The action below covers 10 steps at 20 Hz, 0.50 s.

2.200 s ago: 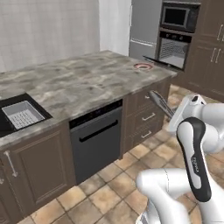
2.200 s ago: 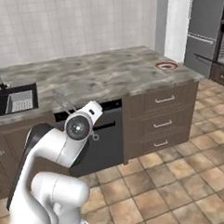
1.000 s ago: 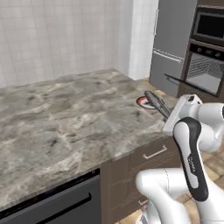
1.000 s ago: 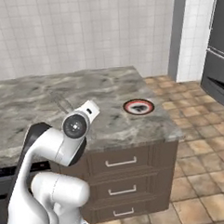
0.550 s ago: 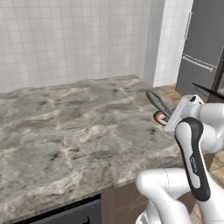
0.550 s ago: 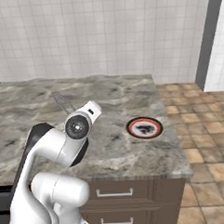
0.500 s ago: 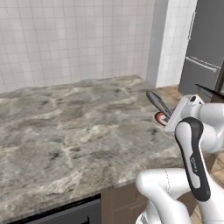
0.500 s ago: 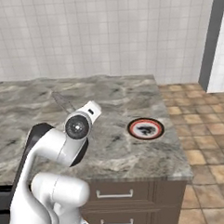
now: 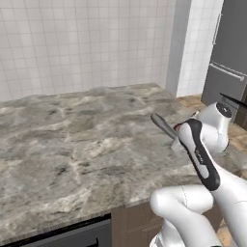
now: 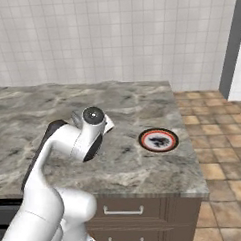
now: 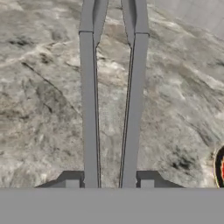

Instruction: Pick up the tongs from the counter and place them near the plate next to the oven.

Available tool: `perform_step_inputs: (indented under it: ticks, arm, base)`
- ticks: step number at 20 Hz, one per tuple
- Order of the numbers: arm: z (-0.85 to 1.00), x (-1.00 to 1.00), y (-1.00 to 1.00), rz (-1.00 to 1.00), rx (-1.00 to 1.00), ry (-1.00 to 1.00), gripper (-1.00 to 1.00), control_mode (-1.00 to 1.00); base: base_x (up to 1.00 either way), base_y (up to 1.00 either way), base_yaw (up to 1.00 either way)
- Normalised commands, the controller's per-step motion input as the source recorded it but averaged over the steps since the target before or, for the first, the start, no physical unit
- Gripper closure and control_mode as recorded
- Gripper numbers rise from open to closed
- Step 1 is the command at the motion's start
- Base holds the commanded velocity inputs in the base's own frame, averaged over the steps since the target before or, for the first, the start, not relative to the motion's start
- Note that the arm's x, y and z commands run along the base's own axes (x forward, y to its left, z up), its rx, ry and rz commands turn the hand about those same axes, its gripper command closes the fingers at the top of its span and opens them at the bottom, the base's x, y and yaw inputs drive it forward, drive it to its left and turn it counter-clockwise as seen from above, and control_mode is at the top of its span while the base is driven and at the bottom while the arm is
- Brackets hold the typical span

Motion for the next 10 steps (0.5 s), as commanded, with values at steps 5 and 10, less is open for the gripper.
perform_step_inputs:
  ticks: [5, 10]
  arm:
    - [-0.50, 0.60, -0.26, -0.13, 0.05, 0.43, 1.00, -1.00]
    - [-0.36, 0.60, -0.55, -0.18, 0.09, 0.17, 1.00, -1.00]
  base:
    - [0.00, 0.00, 0.00]
    - [0.00, 0.00, 0.00]
